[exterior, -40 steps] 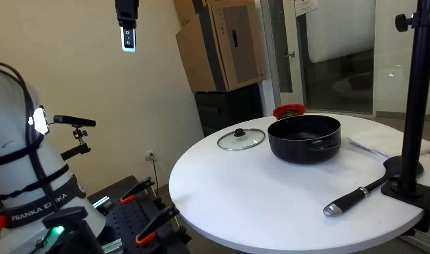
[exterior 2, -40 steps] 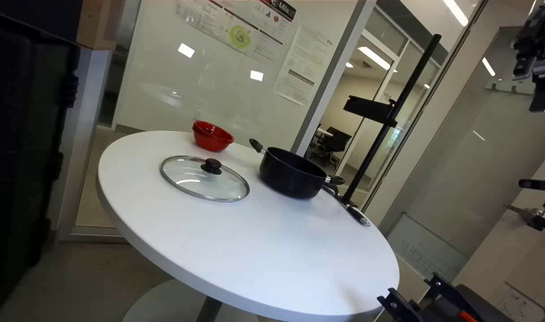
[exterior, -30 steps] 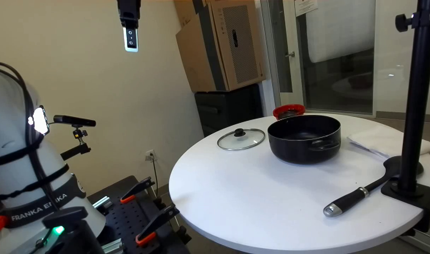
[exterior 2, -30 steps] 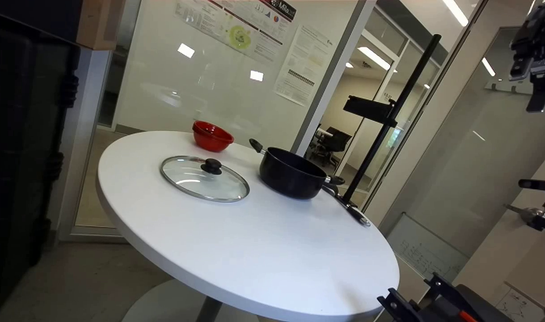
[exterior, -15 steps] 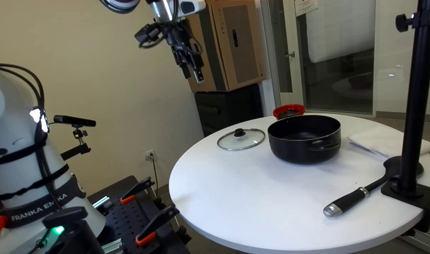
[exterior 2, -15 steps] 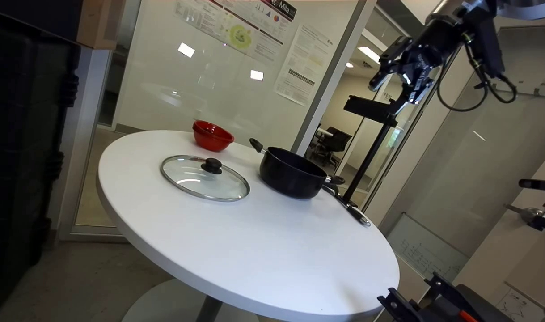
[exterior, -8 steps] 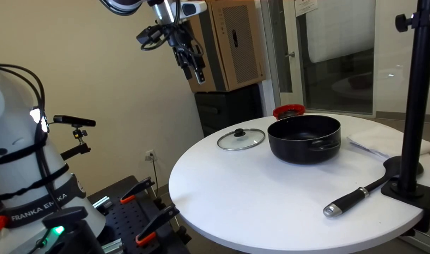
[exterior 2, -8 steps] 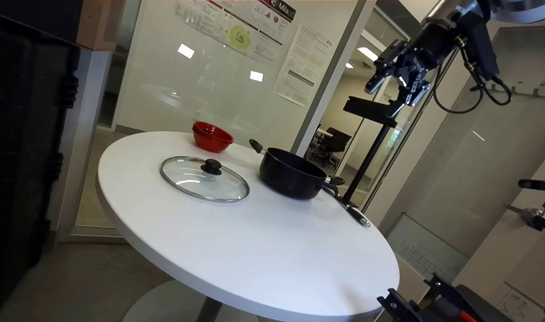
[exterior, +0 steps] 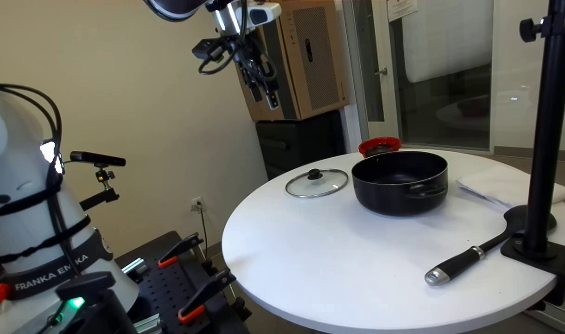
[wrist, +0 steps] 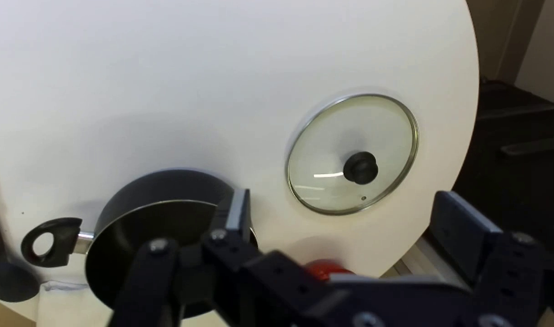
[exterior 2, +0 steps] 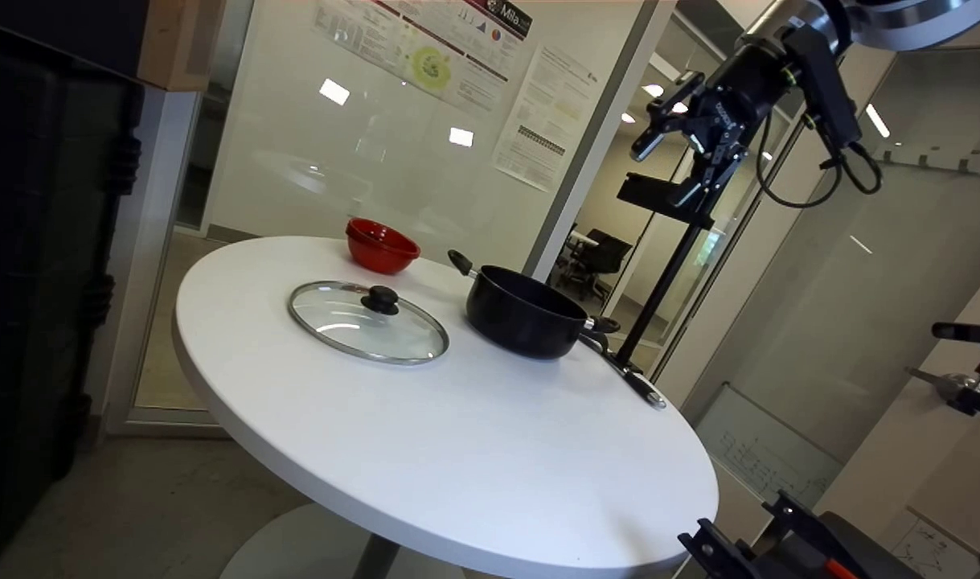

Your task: Pick the lid and put it on the table

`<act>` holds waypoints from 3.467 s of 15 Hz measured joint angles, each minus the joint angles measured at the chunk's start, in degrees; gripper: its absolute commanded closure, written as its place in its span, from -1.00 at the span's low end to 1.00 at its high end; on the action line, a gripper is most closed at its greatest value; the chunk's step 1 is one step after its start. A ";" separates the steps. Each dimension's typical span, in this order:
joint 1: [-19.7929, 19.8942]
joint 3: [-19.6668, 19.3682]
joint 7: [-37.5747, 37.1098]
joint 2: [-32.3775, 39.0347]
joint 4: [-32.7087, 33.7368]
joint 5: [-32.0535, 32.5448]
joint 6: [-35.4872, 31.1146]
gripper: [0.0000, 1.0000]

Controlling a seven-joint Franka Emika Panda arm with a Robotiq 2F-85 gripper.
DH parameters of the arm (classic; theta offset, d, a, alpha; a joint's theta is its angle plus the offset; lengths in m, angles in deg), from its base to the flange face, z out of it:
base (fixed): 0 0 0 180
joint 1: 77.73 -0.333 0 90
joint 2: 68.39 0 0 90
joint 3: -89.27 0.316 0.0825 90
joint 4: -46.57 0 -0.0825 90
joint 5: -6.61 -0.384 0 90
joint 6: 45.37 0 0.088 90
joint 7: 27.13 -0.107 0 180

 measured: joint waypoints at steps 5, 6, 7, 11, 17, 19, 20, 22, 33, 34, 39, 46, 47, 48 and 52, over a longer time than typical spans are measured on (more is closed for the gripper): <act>-1.52 0.70 -0.10 15.28 12.73 -3.55 -4.78 -1.00; -1.51 1.09 -0.34 18.70 15.69 -3.53 -4.84 -1.00; -1.49 1.55 -0.83 22.23 18.78 -3.15 -4.85 -1.00; -1.63 3.83 -4.01 35.75 30.84 0.90 -4.59 -1.00; -4.28 5.00 -10.56 51.17 45.97 7.25 1.59 -1.00; -4.78 5.70 -11.30 53.79 48.82 7.25 5.68 -1.00; -5.00 5.99 -11.53 54.73 49.80 7.25 7.19 -1.00; -5.34 6.40 -11.62 56.13 51.01 7.25 8.88 -1.00; -6.23 8.45 -9.87 60.21 48.46 7.23 1.93 -1.00; -6.23 9.08 -9.23 60.20 47.66 7.22 0.15 -1.00; -6.47 11.96 -6.00 60.21 44.57 7.22 -6.65 -1.00; -7.05 11.62 -4.28 62.50 46.50 9.14 -12.98 -1.00; -7.07 11.22 -4.28 63.12 47.36 9.77 -13.36 -1.00; -7.12 10.72 -4.28 63.82 48.32 10.51 -13.53 -1.00; -6.99 10.75 -4.29 64.26 48.66 10.59 -13.52 -1.00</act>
